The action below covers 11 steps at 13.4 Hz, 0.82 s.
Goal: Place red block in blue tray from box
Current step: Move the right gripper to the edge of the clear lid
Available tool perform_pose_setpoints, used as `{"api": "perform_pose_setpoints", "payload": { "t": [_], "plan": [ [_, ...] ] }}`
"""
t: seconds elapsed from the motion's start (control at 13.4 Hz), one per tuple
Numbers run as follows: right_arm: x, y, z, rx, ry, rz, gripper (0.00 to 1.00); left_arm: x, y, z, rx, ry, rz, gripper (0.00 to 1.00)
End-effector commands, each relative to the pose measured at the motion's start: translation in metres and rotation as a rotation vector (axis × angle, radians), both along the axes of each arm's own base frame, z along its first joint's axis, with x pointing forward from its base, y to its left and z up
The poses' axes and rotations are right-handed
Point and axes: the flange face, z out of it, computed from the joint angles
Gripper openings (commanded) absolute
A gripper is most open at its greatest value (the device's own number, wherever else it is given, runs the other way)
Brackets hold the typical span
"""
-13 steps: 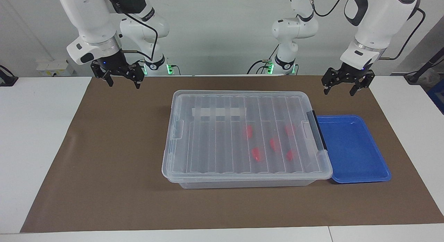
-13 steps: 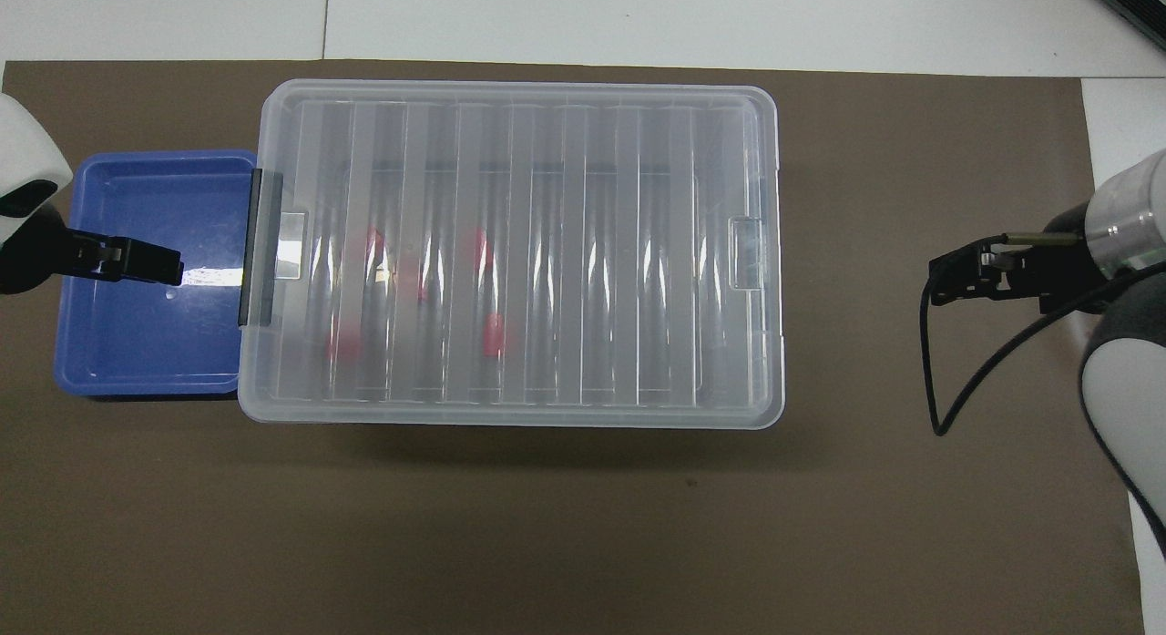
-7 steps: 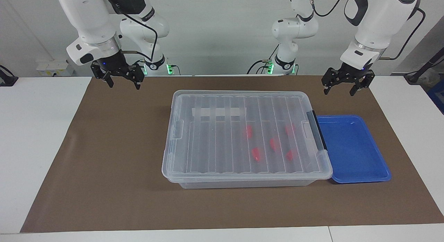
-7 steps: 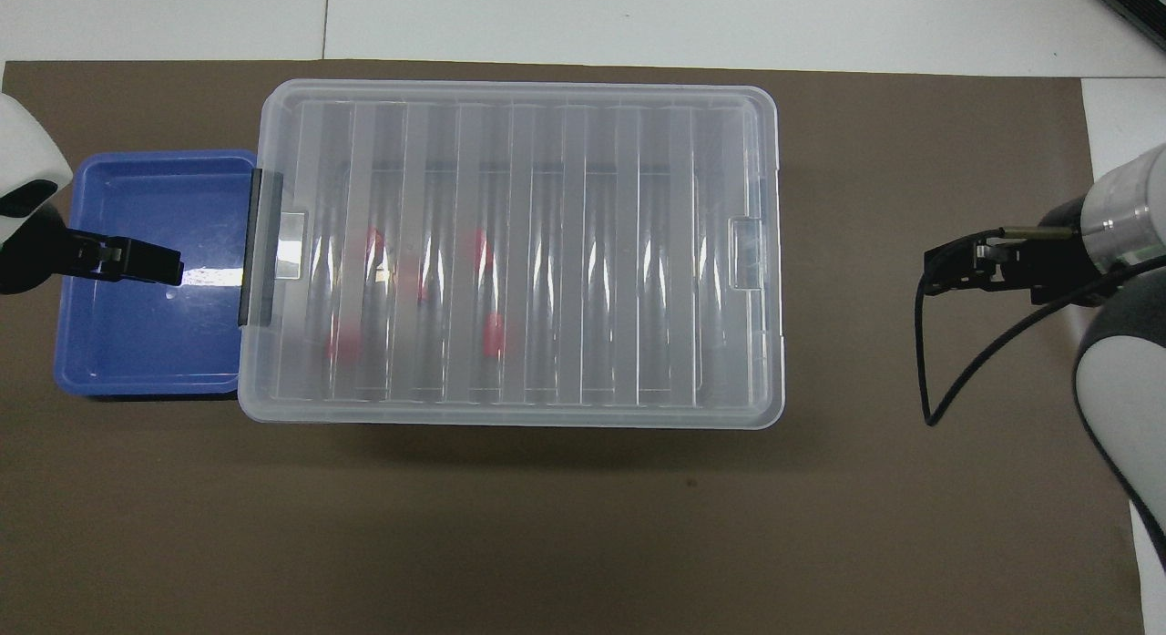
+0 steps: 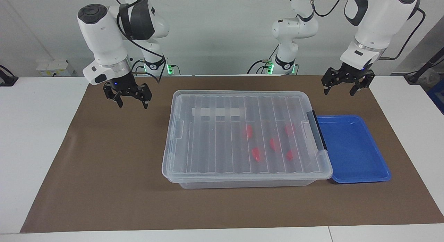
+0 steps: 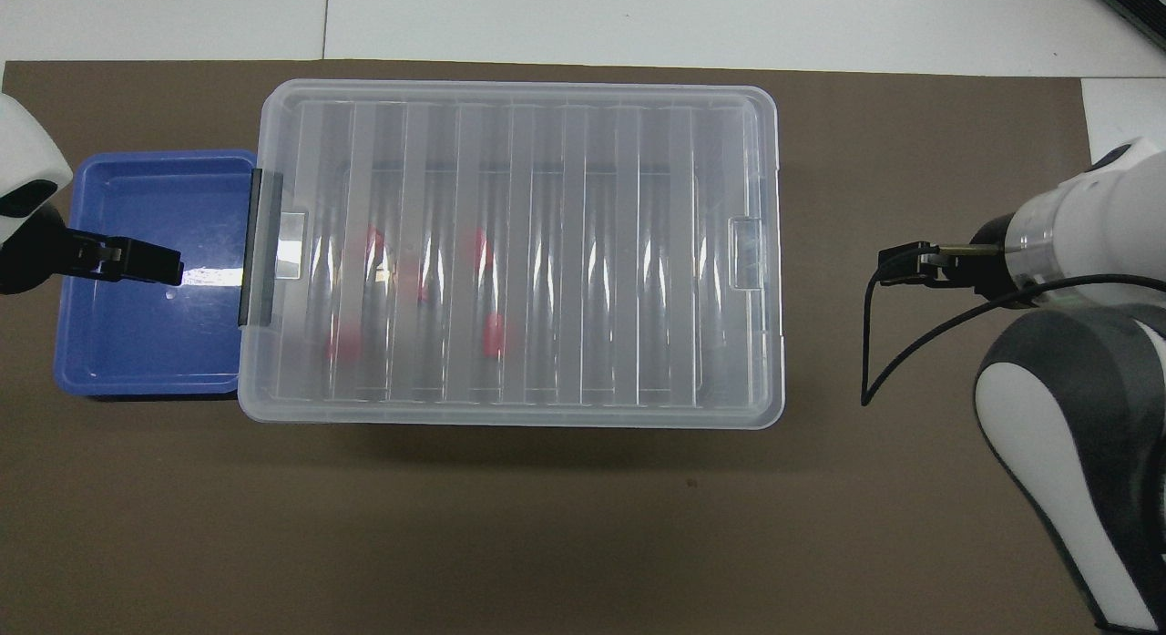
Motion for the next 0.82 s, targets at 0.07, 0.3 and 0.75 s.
{"api": "perform_pose_setpoints", "payload": {
  "t": [0.07,0.3,0.75],
  "plan": [
    [-0.002,0.040,-0.030,0.030,-0.023,0.019,0.99,-0.009,0.003,0.000,-0.010,-0.005,-0.001,1.00],
    [-0.006,0.070,-0.041,0.044,-0.027,-0.021,0.97,-0.009,0.003,0.000,-0.010,-0.005,-0.001,1.00],
    [-0.017,0.078,-0.058,0.034,0.005,-0.006,0.85,-0.009,0.003,0.000,-0.010,-0.005,-0.001,1.00]
  ]
}}
